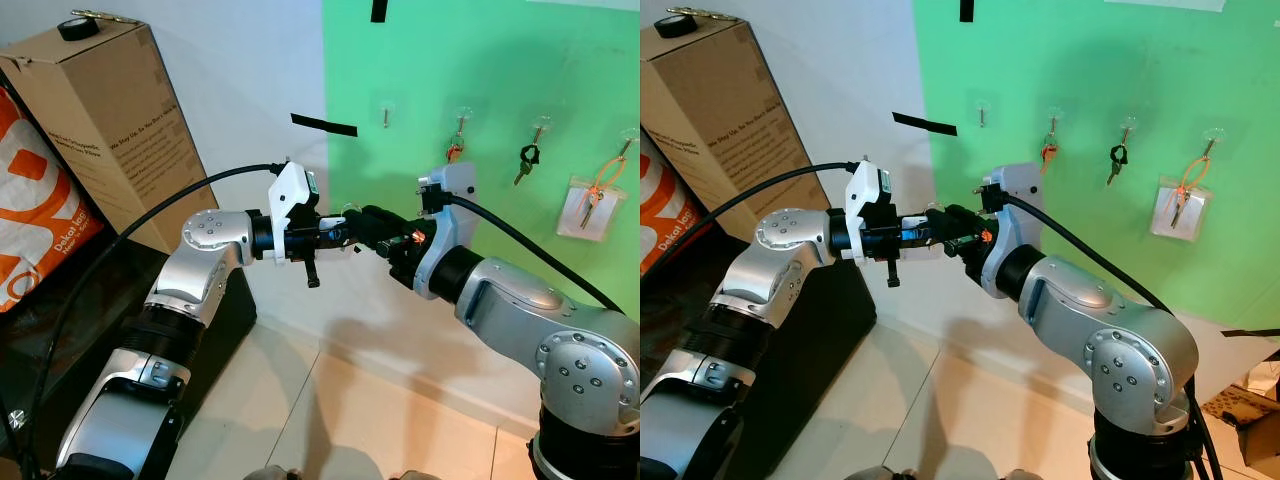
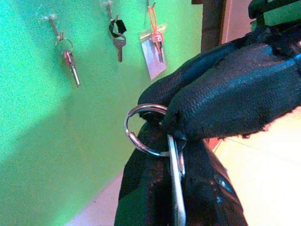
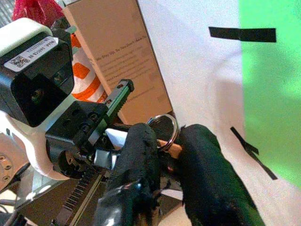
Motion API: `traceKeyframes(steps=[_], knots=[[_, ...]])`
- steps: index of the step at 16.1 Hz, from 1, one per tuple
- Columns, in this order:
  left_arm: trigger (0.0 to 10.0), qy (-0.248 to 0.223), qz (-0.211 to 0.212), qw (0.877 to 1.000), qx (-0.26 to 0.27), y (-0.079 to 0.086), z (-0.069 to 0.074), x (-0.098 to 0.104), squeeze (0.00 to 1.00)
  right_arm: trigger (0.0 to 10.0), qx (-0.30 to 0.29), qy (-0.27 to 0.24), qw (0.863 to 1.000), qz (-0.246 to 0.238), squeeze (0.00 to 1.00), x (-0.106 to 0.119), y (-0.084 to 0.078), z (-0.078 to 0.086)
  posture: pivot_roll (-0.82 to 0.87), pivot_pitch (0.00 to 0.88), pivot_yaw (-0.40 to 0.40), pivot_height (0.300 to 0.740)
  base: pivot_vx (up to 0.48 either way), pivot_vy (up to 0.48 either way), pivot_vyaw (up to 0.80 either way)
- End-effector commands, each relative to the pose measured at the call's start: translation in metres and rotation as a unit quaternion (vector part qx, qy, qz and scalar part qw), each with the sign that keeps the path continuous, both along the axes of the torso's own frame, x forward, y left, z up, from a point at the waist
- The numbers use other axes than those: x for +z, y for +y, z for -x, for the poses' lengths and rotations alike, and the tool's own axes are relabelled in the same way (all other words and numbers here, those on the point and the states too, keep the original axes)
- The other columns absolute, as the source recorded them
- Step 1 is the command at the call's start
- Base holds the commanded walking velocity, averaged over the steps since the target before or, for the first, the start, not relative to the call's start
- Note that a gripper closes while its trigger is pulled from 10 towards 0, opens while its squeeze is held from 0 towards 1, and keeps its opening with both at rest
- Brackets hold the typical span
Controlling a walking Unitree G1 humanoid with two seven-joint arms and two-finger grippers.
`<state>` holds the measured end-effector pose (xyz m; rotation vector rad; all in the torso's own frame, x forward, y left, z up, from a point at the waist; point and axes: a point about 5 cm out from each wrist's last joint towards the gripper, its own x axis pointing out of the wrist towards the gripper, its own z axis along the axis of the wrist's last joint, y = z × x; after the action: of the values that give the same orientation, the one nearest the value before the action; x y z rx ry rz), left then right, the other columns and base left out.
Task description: Hang keys on a hook
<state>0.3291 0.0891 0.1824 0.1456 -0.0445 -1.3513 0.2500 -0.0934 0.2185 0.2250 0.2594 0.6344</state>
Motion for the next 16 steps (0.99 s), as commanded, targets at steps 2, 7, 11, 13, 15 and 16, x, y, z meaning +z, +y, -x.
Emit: traceKeyframes(steps=[2, 7, 11, 13, 15, 16], knots=[[10.0, -0.023, -0.001, 1.000, 0.000, -0.0047, -0.0036, 0.0097, 0.00, 0.0, 0.037, -0.006, 0.999, -0.001, 0.00, 0.0024, 0.0108, 0.0060, -0.20, 0.000, 0.095, 0.740, 0.000, 0.000, 0.00], [10.0, -0.027, -0.001, 1.000, -0.002, -0.0069, -0.0046, 0.0082, 0.00, 0.0, 0.039, -0.027, 0.999, 0.003, 0.00, 0.0051, 0.0118, 0.0062, -0.21, 0.000, 0.095, 0.740, 0.000, 0.000, 0.00], [10.0, -0.030, 0.001, 1.000, 0.004, -0.0063, -0.0061, 0.0084, 0.00, 0.0, 0.052, -0.042, 0.998, 0.003, 0.00, 0.0086, 0.0150, 0.0073, -0.20, 0.000, 0.091, 0.740, 0.000, 0.000, 0.00], [10.0, -0.031, 0.001, 0.999, 0.007, -0.0057, -0.0067, 0.0086, 0.00, 0.0, 0.056, -0.046, 0.997, 0.010, 0.00, 0.0082, 0.0154, 0.0076, -0.20, 0.000, 0.090, 0.740, 0.000, 0.000, 0.00], [10.0, -0.035, -0.004, 0.999, 0.008, -0.0055, -0.0070, 0.0083, 0.00, 0.0, 0.055, -0.050, 0.997, 0.037, 0.00, 0.0052, 0.0144, 0.0075, -0.20, 0.000, 0.090, 0.740, 0.000, 0.000, 0.00], [10.0, -0.038, -0.006, 0.999, 0.008, -0.0057, -0.0071, 0.0082, 0.00, 0.0, 0.055, -0.051, 0.996, 0.051, 0.00, 0.0034, 0.0139, 0.0074, -0.21, 0.000, 0.090, 0.740, 0.000, 0.000, 0.00]])
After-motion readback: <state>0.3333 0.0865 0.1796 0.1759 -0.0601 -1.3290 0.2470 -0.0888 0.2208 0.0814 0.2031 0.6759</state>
